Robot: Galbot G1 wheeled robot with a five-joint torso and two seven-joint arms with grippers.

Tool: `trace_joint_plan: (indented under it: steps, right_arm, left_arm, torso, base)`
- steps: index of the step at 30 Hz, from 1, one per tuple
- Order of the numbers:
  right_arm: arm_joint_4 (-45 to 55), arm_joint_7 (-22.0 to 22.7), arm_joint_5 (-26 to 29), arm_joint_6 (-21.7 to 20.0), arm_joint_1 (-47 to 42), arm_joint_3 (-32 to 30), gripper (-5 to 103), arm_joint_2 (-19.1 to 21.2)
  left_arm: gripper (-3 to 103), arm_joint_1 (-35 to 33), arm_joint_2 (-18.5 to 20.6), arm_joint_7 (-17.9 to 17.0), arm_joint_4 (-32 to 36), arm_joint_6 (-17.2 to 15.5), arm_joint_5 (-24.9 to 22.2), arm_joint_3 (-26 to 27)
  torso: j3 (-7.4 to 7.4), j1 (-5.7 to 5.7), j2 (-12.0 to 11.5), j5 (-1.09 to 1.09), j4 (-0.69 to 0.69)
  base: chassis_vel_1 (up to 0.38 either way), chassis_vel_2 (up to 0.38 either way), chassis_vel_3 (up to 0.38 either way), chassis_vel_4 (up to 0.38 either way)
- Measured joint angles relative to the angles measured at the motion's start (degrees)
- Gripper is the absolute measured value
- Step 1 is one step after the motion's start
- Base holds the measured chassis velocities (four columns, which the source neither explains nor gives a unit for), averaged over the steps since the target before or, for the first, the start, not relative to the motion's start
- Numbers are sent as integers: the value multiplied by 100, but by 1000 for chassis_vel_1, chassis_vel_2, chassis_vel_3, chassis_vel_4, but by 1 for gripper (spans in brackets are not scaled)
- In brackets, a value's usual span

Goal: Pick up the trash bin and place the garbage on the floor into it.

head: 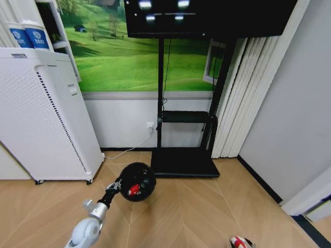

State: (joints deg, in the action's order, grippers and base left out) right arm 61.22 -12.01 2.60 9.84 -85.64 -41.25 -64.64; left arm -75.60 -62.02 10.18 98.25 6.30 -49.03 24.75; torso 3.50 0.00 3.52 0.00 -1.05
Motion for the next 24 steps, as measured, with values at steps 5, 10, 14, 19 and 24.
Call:
trace_joint_plan:
  steps: [5,10,14,19,24]
  right_arm:
    - [-232,52,-81,-10,130,6,73,44]
    - [-70,48,-66,-5,36,-37,51,53]
    - [214,44,-4,5,-67,-99,39,31]
    - [2039,-226,559,87,-757,-297,26,-96]
    - [3880,-471,816,217,-1426,-145,26,-298]
  left_arm:
    - [7,5,3,0,12,0,4,-1]
    - [7,12,22,-1,29,0,16,0]
    - [7,13,30,-3,28,0,37,-19]
    - [7,45,97,1,-56,-5,215,-201]
    - [7,227,231,68,-314,-14,389,-559]
  torso:
    - [0,0,0,0,1]
    - [0,0,0,2,-1]
    - [0,0,0,0,0]
    - [0,0,0,-1,0]
    - [0,0,0,-4,1]
  base:
    - [0,0,0,0]
    - [0,0,0,0]
    - [0,0,0,0]
    - [0,0,0,0]
    - [0,0,0,0]
